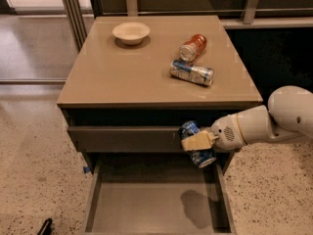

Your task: Place pepsi can into middle drawer

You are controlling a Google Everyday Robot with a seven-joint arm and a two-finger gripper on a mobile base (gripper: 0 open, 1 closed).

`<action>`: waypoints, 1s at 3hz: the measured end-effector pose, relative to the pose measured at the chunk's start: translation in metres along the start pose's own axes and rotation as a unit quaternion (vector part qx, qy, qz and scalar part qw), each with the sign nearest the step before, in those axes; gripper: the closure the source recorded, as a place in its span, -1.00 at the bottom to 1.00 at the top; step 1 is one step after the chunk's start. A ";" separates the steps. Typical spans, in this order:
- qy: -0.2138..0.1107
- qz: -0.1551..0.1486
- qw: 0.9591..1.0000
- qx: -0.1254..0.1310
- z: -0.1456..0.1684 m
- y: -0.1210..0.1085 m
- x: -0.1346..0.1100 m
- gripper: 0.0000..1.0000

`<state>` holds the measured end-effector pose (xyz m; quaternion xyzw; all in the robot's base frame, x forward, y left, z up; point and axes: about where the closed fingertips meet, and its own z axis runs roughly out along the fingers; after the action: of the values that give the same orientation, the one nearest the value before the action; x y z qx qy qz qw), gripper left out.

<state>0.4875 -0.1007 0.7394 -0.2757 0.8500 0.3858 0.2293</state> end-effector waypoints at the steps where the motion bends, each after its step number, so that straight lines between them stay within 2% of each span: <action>1: 0.008 0.054 0.999 0.008 0.019 -0.027 0.044 1.00; 2: 0.021 0.097 0.995 0.012 0.041 -0.051 0.077 1.00; 3: 0.050 0.121 0.991 0.009 0.055 -0.073 0.091 1.00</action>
Offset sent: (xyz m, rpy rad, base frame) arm -0.0231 -0.0295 -0.1518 -0.0183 0.2634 -0.1689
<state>0.4768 -0.1243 0.6135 -0.1876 0.8910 0.3885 0.1413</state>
